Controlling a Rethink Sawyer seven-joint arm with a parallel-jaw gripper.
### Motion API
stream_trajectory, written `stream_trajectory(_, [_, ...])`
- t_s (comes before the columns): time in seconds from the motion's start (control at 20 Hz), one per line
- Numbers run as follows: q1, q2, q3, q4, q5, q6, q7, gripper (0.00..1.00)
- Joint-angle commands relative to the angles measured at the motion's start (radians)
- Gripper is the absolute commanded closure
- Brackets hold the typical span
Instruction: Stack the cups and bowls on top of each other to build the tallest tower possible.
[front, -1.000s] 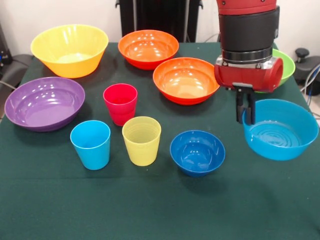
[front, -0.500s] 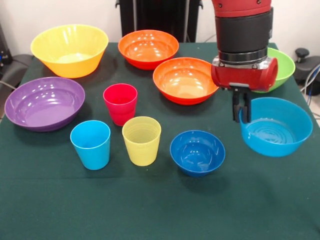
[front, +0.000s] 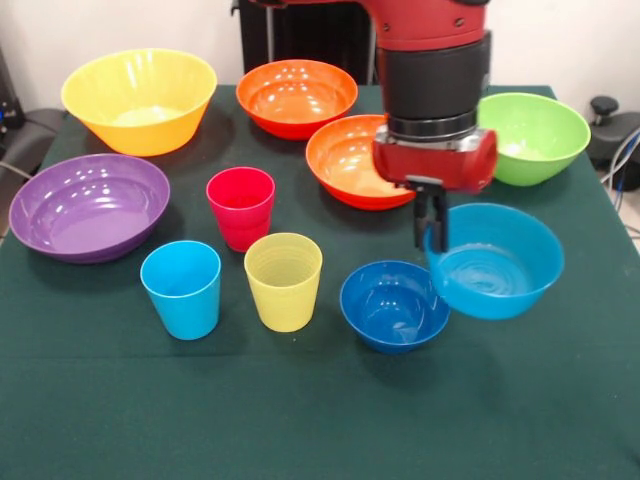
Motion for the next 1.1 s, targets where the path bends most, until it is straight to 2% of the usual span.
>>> stream_trajectory(0.05, [-0.044, 0.077, 0.102, 0.017, -0.106, -0.023, -0.022, 1.0])
stream_trajectory(0.5, [-0.088, 0.09, 0.135, 0.001, -0.157, -0.012, -0.023, 1.0])
stream_trajectory(1.1, [-0.114, 0.103, 0.148, -0.014, -0.195, -0.005, -0.021, 1.0])
